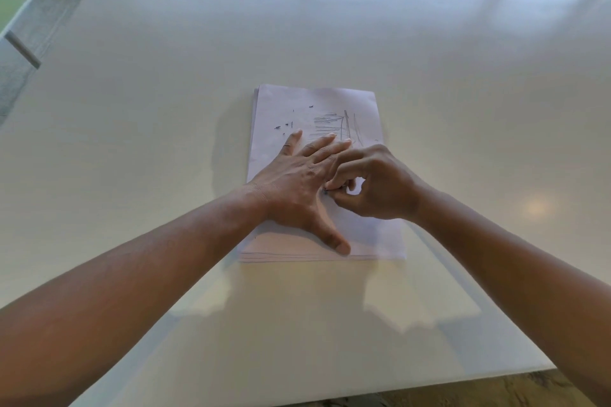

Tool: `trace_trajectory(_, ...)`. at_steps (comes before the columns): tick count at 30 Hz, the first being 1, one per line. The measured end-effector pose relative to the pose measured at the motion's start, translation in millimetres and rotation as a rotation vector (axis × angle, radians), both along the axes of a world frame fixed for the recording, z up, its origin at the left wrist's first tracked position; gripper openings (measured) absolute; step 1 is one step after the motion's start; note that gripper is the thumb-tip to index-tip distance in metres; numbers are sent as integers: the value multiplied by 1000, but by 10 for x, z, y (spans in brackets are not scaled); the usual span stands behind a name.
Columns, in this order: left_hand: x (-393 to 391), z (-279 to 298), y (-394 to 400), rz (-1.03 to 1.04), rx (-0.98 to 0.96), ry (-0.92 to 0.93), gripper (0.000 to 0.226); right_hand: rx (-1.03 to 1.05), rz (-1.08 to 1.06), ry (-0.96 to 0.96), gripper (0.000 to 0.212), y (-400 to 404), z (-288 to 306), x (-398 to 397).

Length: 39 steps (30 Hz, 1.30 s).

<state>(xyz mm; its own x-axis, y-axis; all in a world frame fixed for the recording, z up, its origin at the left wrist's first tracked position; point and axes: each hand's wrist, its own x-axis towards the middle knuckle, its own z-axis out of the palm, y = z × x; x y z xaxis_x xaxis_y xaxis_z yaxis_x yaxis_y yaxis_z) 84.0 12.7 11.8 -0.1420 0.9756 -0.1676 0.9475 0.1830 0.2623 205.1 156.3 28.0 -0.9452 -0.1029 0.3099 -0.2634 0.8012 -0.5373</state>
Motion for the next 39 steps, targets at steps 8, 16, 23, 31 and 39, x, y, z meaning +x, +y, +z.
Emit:
trace_trajectory(8,-29,-9,-7,13,-22,-1,161,-1,-50,-60,8,299,92,193)
trace_trajectory(16,-22,-9,-3,-2,-11,6,154,-14,-16,-91,10,357,119,218)
trace_trajectory(23,-22,-16,-6,5,-21,-5,151,24,128,-200,16,374,192,220)
trace_trajectory(31,-21,-17,-7,7,-14,-8,151,35,156,-144,12,376,170,239)
trace_trajectory(39,-20,-26,-4,7,0,-17,158,62,194,-76,5,248,172,89)
